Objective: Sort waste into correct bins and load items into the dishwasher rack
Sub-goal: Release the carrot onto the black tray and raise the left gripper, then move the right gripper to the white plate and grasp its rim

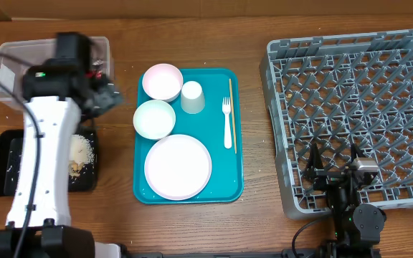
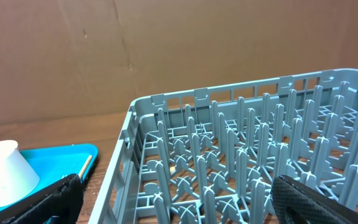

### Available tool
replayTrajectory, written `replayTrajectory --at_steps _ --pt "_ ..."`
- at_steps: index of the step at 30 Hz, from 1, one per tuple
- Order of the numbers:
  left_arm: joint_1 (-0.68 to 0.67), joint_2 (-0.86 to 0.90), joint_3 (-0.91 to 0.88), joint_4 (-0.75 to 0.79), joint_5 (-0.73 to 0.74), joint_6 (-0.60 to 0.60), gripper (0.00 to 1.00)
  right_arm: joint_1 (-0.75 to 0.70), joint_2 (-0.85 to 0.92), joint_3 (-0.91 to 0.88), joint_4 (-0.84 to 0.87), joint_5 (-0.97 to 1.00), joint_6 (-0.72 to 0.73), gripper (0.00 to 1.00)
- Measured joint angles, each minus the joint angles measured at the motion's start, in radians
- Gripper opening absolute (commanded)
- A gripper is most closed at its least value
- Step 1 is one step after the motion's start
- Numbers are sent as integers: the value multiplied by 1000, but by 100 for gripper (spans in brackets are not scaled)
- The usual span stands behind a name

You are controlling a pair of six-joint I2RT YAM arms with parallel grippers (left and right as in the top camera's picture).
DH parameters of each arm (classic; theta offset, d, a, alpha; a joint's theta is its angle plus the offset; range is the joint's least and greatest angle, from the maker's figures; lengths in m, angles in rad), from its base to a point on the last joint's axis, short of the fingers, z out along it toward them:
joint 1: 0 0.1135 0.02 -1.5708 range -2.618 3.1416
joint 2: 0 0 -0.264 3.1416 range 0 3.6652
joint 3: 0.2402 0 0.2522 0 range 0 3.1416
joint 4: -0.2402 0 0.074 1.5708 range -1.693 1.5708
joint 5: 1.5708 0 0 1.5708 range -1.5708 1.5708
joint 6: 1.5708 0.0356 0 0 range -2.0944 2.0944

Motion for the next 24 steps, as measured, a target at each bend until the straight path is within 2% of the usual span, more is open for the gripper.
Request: replayTrajectory --at_steps 7,12,18,24 --pt "108 0 0 0 41 -35 100 0 0 0 26 -5 0 100" --pt "126 0 0 21 21 -38 100 0 -1 0 215 -186 58 100" --pt "210 0 2 28 126 -41 100 0 -2 0 334 -627 386 100" --pt "236 0 2 21 234 -40 100 0 -2 0 519 -740 664 100"
